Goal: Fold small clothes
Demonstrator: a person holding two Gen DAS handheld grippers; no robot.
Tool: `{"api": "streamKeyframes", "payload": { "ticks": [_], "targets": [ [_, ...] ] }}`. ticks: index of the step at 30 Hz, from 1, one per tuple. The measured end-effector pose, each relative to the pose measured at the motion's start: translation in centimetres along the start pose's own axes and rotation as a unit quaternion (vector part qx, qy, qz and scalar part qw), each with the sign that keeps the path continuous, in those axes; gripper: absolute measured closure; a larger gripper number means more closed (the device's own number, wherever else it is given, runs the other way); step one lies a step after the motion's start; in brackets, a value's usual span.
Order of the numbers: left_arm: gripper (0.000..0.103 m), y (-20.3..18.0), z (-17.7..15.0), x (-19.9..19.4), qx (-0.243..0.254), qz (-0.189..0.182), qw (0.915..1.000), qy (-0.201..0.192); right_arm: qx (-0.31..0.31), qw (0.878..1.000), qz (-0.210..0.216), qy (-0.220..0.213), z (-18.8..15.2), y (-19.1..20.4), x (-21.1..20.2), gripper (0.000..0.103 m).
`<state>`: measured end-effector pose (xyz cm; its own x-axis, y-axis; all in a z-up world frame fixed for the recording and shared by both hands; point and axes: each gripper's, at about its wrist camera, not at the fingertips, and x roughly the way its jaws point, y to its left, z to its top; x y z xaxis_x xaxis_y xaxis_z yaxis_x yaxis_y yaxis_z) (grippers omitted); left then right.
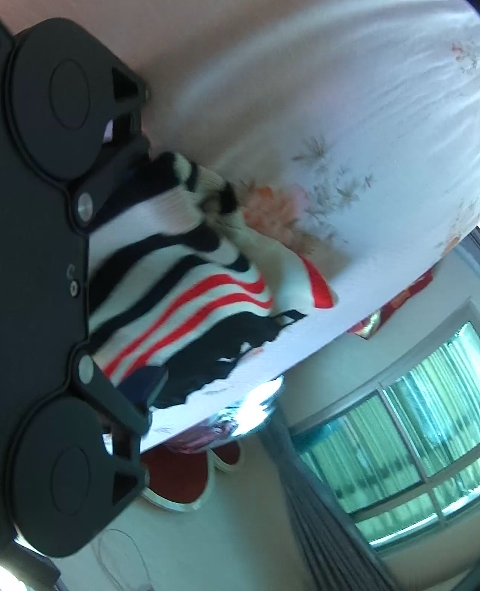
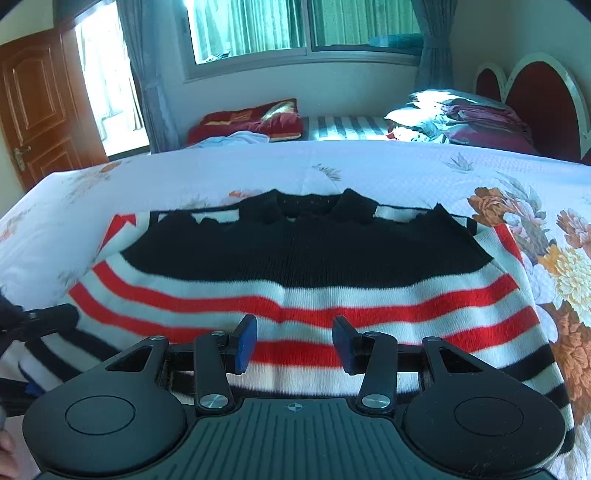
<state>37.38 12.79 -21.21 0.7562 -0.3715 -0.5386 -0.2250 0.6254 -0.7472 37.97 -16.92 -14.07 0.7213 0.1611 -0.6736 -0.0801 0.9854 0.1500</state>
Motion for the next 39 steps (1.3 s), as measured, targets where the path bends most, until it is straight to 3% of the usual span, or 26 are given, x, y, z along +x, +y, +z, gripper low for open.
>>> {"api": "streamKeyframes", "payload": {
  "ticks": [1,3,5,10,15,20,25,29,33,35,38,39],
  "targets": [
    [0.053,0.4,0.2,0.5,-0.014,-0.001,0.9999,0.000,-0.001,1.000,-0.002,-0.003,0.2,0.0,0.2,0.058],
    [0.072,1.2,0.4,1.1,-0.040,0.002,0.9992,-0.004,-0.008,1.000,-0.013,-0.003,0.2,0.1,0.8,0.058],
    [0.073,1.4,0.3,1.0,-0.042,0.000,0.9991,-0.009,-0.020,0.999,-0.022,0.022,-0.5,0.2,2.3,0.058],
    [0.084,0.5,0.2,0.4,-0.023,0.001,0.9994,-0.025,-0.043,0.999,-0.017,0.021,-0.6,0.1,2.7,0.058],
    [0.086,-3.8,-0.3,-1.2,0.059,0.008,0.9965,-0.058,-0.010,1.000,0.026,0.003,0.1,-2.2,1.4,0.058],
    [0.088,-10.9,-1.8,-1.5,0.164,-0.013,0.9839,-0.069,0.020,0.999,0.049,-0.010,0.7,-5.7,-0.7,0.058],
    [0.088,-18.4,-5.9,0.4,0.275,-0.054,0.9588,-0.047,0.049,0.998,0.032,-0.027,0.9,-10.4,-3.0,0.058],
    [0.088,-22.3,-11.0,2.7,0.351,-0.082,0.9329,-0.007,0.069,0.997,0.002,-0.031,0.4,-14.8,-4.8,0.058],
    [0.086,-22.8,-17.0,5.7,0.422,-0.060,0.9026,0.059,0.096,0.995,-0.028,-0.027,-0.3,-18.8,-5.9,0.058],
    [0.082,-22.4,-18.8,6.3,0.458,-0.043,0.8852,0.068,0.106,0.994,-0.033,-0.026,-0.4,-20.1,-6.3,0.058],
    [0.065,-22.2,-20.0,5.3,0.486,-0.036,0.8710,0.063,0.116,0.993,-0.013,-0.030,0.0,-20.9,-7.0,0.058],
    [0.048,-22.3,-20.1,4.9,0.491,-0.042,0.8678,0.067,0.121,0.992,0.002,-0.029,0.3,-21.1,-7.2,0.058]
  ]
}}
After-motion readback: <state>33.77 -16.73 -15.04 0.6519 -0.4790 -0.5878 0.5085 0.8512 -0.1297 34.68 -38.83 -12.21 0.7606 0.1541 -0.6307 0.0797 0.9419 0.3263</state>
